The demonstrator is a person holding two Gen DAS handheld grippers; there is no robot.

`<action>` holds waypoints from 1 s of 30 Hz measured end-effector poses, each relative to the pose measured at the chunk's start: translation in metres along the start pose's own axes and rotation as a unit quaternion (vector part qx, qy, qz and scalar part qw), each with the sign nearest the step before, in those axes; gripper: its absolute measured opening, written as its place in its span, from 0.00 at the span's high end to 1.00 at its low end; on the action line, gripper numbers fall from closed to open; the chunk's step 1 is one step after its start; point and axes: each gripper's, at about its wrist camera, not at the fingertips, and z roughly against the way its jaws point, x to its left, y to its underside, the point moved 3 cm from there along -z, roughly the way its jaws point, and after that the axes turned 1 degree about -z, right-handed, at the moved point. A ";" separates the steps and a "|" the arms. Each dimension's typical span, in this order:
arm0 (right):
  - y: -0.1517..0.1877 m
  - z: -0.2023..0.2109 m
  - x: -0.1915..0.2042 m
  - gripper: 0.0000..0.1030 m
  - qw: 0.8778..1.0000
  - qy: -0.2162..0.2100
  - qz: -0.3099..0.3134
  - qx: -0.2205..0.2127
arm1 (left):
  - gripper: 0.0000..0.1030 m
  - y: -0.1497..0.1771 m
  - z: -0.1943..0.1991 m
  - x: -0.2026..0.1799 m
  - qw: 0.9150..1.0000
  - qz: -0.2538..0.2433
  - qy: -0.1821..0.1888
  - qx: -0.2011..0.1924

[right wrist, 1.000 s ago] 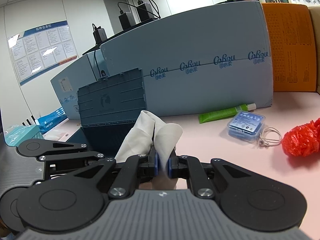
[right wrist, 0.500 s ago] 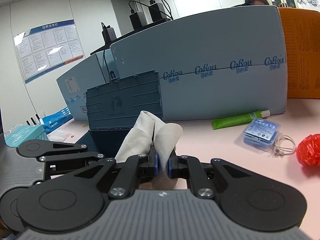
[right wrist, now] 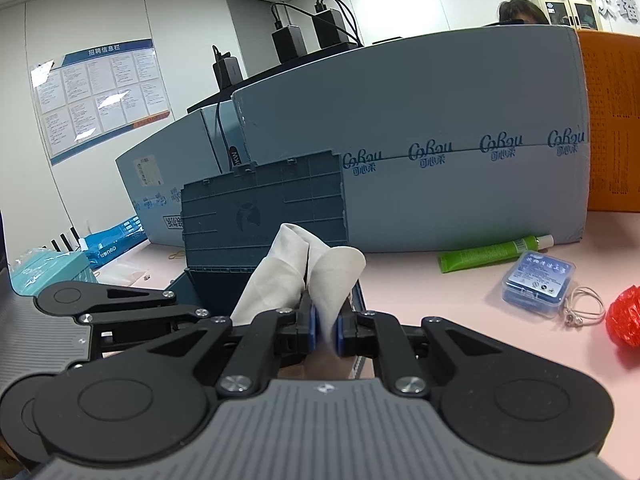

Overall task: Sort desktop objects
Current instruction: 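Carry the cloth over the open blue box and lower it inside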

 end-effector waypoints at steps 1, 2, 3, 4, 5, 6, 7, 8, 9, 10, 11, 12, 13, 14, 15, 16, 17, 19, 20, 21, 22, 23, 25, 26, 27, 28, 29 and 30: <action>-0.001 -0.001 0.002 0.87 1.000 0.000 0.001 0.000 | 0.89 0.000 0.001 0.002 1.000 0.001 -0.001 -0.001; -0.001 -0.002 0.003 0.87 1.000 -0.001 0.002 0.000 | 0.89 0.001 0.002 0.004 1.000 0.002 -0.002 -0.001; -0.001 -0.004 0.005 0.87 1.000 -0.001 0.002 0.000 | 0.89 0.001 0.002 0.006 1.000 0.003 -0.002 -0.002; -0.002 -0.006 0.006 0.87 1.000 -0.002 0.003 -0.001 | 0.89 0.001 0.003 0.008 1.000 0.004 -0.004 -0.003; -0.002 -0.007 0.008 0.87 1.000 -0.003 0.004 -0.001 | 0.89 0.002 0.004 0.010 1.000 0.006 -0.005 -0.003; -0.002 -0.009 0.010 0.87 1.000 -0.005 0.005 0.000 | 0.89 0.003 0.004 0.013 1.000 0.007 -0.006 -0.003; -0.003 -0.011 0.012 0.87 1.000 -0.006 0.006 0.000 | 0.89 0.003 0.005 0.015 1.000 0.008 -0.007 -0.003; -0.003 -0.013 0.014 0.87 1.000 -0.008 0.006 0.000 | 0.89 0.004 0.006 0.017 1.000 0.009 -0.009 -0.002; -0.003 -0.015 0.016 0.87 1.000 -0.009 0.007 0.001 | 0.89 0.005 0.006 0.019 1.000 0.010 -0.010 -0.002; -0.003 -0.016 0.018 0.87 1.000 -0.011 0.007 0.002 | 0.89 0.006 0.007 0.021 1.000 0.011 -0.012 -0.002; -0.003 -0.018 0.019 0.87 1.000 -0.012 0.008 0.002 | 0.89 0.007 0.008 0.023 1.000 0.011 -0.013 -0.001; -0.003 -0.020 0.021 0.87 1.000 -0.014 0.008 0.003 | 0.89 0.008 0.008 0.025 1.000 0.012 -0.014 -0.001; -0.003 -0.021 0.023 0.87 1.000 -0.015 0.009 0.003 | 0.89 0.009 0.009 0.027 1.000 0.013 -0.016 0.000; -0.003 -0.023 0.024 0.87 1.000 -0.017 0.009 0.003 | 0.89 0.009 0.010 0.029 1.000 0.014 -0.017 0.000; -0.002 -0.024 0.026 0.87 1.000 -0.018 0.010 0.004 | 0.89 0.010 0.010 0.031 1.000 0.015 -0.018 0.001; -0.002 -0.026 0.028 0.87 1.000 -0.020 0.010 0.004 | 0.89 0.011 0.011 0.033 1.000 0.015 -0.020 0.001; -0.002 -0.027 0.029 0.87 1.000 -0.021 0.011 0.004 | 0.89 0.012 0.011 0.035 1.000 0.016 -0.021 0.002; -0.001 -0.029 0.030 0.87 1.000 -0.023 0.012 0.004 | 0.89 0.013 0.012 0.039 1.000 0.017 -0.023 0.002; -0.001 -0.031 0.032 0.87 1.000 -0.024 0.012 0.004 | 0.89 0.014 0.012 0.040 1.000 0.017 -0.024 0.003; -0.001 -0.032 0.033 0.87 1.000 -0.026 0.013 0.005 | 0.89 0.015 0.012 0.042 1.000 0.018 -0.026 0.003; -0.001 -0.034 0.033 0.87 1.000 -0.027 0.014 0.005 | 0.89 0.015 0.012 0.043 0.999 0.019 -0.027 0.004; -0.001 -0.035 0.034 0.87 0.999 -0.028 0.016 0.005 | 0.89 0.016 0.012 0.045 0.999 0.020 -0.028 0.004; -0.001 -0.038 0.036 0.87 0.999 -0.029 0.020 0.007 | 0.89 0.017 0.011 0.048 0.999 0.022 -0.029 0.006; -0.001 -0.039 0.036 0.87 0.999 -0.030 0.023 0.009 | 0.89 0.018 0.011 0.049 0.999 0.023 -0.030 0.006; 0.000 -0.041 0.037 0.87 0.999 -0.031 0.025 0.010 | 0.89 0.019 0.010 0.050 0.999 0.024 -0.030 0.007; 0.000 -0.042 0.037 0.87 0.999 -0.031 0.027 0.011 | 0.89 0.019 0.009 0.051 0.999 0.025 -0.031 0.008; 0.000 -0.044 0.037 0.87 0.999 -0.032 0.028 0.013 | 0.89 0.020 0.009 0.052 0.999 0.026 -0.032 0.009; 0.000 -0.046 0.037 0.87 0.999 -0.033 0.030 0.014 | 0.89 0.021 0.008 0.054 0.999 0.027 -0.034 0.010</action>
